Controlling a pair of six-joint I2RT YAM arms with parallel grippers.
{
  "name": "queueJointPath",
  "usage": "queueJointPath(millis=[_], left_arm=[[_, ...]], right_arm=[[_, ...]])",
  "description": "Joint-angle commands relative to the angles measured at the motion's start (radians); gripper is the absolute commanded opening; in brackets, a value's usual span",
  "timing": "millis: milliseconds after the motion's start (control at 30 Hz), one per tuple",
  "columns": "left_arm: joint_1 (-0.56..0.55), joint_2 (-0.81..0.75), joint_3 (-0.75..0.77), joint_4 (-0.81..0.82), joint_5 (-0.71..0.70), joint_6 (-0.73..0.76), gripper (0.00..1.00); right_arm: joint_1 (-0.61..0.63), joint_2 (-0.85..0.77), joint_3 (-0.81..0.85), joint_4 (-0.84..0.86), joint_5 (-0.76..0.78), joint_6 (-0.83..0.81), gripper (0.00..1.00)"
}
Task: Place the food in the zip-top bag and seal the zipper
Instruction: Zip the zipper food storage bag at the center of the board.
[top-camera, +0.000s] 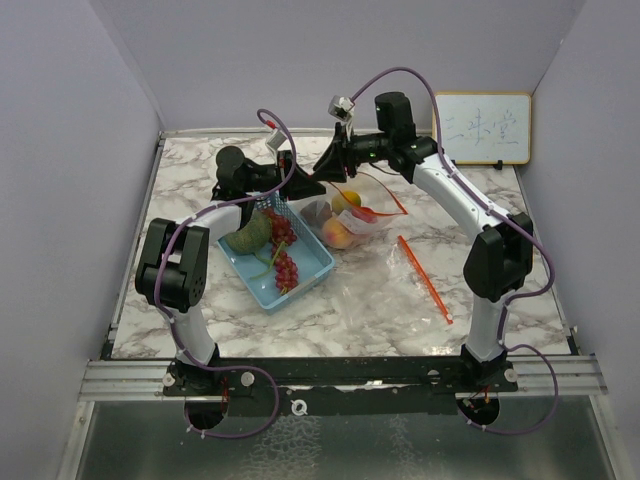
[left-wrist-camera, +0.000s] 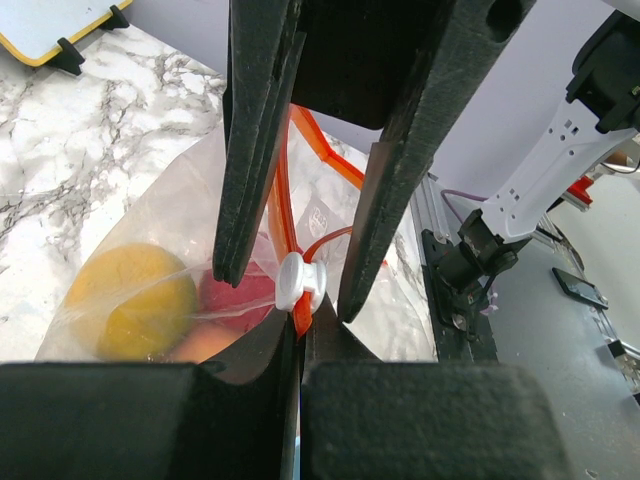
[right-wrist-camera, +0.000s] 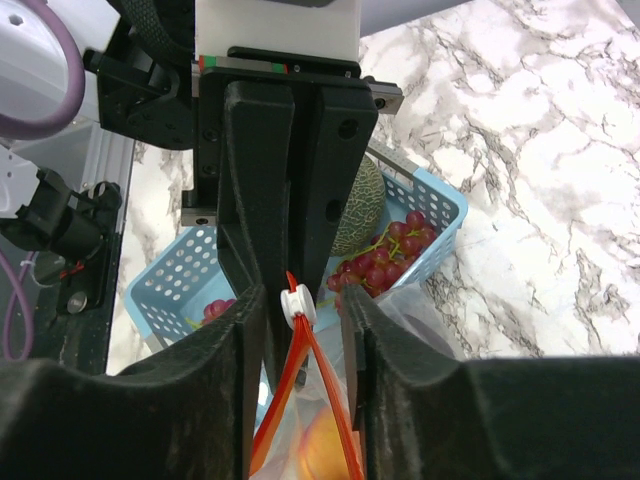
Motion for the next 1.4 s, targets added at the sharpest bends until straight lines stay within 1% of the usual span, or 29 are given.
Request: queueJointPath(millis=[0, 133, 233, 333, 500, 633, 833, 967, 1133, 1367], left_arm=[[-0.002, -0.004, 0.012, 0.023, 0.032, 0.009, 0.00], [-0.002, -0.004, 0.014, 0.024, 0.031, 0.006, 0.00], [-0.002, -0.006, 0.012, 0.025, 0.031, 0.007, 0.00], [-0.002, -0.006, 0.012, 0.025, 0.030, 0.005, 0.00], [-0.001, -0.004, 0.015, 0.023, 0.029, 0.005, 0.00], [0.023, -0.009, 0.007, 0.018, 0.021, 0.004, 0.00], [0.080, -0.007, -0.002, 0.066, -0.007, -0.044, 0.00], [0.110, 0.024, -0.001, 0.176, -0.044, -0.140, 0.00], [0.154, 0.072, -0.003, 0.333, -0.117, -0.271, 0.00], [0.177, 0.157, 0.071, 0.501, -0.151, -0.442, 0.00]], right_arm=[[-0.003, -0.005, -0.014, -0.009, 0.015, -0.010, 0.33], [-0.003, 0.003, -0.005, -0.014, 0.010, -0.006, 0.28], [-0.003, 0.005, -0.004, -0.014, 0.013, -0.004, 0.20], [-0.003, 0.005, -0.004, -0.015, 0.017, 0.002, 0.15], [-0.010, -0.001, -0.004, -0.050, 0.048, -0.003, 0.03], [-0.048, -0.044, -0.052, -0.072, 0.116, -0.019, 0.02], [-0.123, -0.136, -0.160, -0.059, 0.150, -0.024, 0.02], [-0.136, -0.203, -0.217, -0.065, 0.216, -0.029, 0.02], [-0.138, -0.287, -0.305, -0.091, 0.357, -0.019, 0.02], [-0.146, -0.388, -0.430, -0.103, 0.562, 0.000, 0.02]])
